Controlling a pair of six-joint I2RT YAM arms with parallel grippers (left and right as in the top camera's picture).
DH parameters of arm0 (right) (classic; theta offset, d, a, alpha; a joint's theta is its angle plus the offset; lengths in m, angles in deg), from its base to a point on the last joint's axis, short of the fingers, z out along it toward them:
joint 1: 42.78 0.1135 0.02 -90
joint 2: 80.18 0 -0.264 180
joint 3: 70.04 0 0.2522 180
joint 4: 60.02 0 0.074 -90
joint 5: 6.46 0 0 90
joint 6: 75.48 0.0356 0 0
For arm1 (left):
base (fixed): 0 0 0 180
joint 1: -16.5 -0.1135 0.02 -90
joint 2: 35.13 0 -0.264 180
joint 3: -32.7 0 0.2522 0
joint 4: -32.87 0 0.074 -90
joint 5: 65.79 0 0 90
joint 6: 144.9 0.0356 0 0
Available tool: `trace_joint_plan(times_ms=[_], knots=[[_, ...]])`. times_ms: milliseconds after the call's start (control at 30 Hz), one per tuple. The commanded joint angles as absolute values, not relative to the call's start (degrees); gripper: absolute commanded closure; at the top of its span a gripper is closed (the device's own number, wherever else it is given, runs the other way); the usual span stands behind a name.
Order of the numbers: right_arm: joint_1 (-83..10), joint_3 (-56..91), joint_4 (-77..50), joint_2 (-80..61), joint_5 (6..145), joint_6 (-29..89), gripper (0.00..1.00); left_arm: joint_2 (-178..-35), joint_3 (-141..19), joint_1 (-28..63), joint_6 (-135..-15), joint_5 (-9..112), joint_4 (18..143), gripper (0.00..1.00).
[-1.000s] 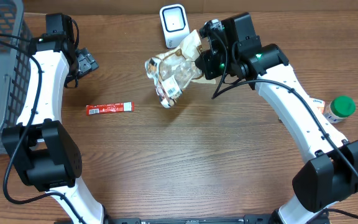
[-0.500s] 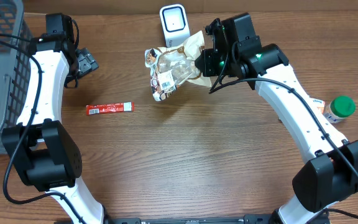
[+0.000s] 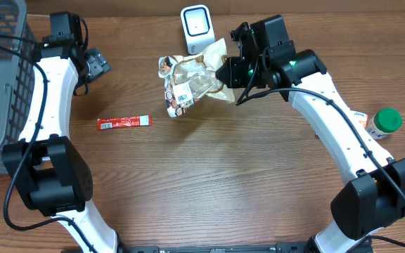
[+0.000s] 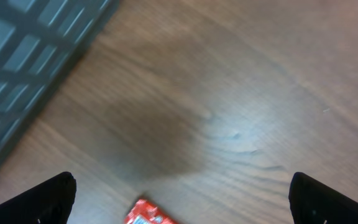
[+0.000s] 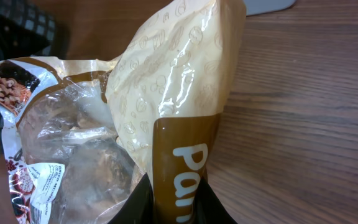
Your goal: Scan the item barcode
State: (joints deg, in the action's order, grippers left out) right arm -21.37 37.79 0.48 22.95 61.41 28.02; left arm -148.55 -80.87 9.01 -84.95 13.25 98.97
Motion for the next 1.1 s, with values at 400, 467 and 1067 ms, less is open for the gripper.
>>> trace_joint_plan(times_ms=[400,467,1067], knots=[[-21.66,37.37,0.74,22.82,59.03,35.80,0.96,-148.25,-82.14,10.06,-85.34,70.45,98.68,0.00],[-22.05,37.37,0.74,22.82,59.05,35.78,0.96,-148.25,-82.14,10.04,-79.68,79.17,97.57,0.00],[-24.65,37.37,0.59,22.82,59.05,38.56,0.96,-148.25,-82.09,19.74,-68.86,82.05,93.13,0.00]])
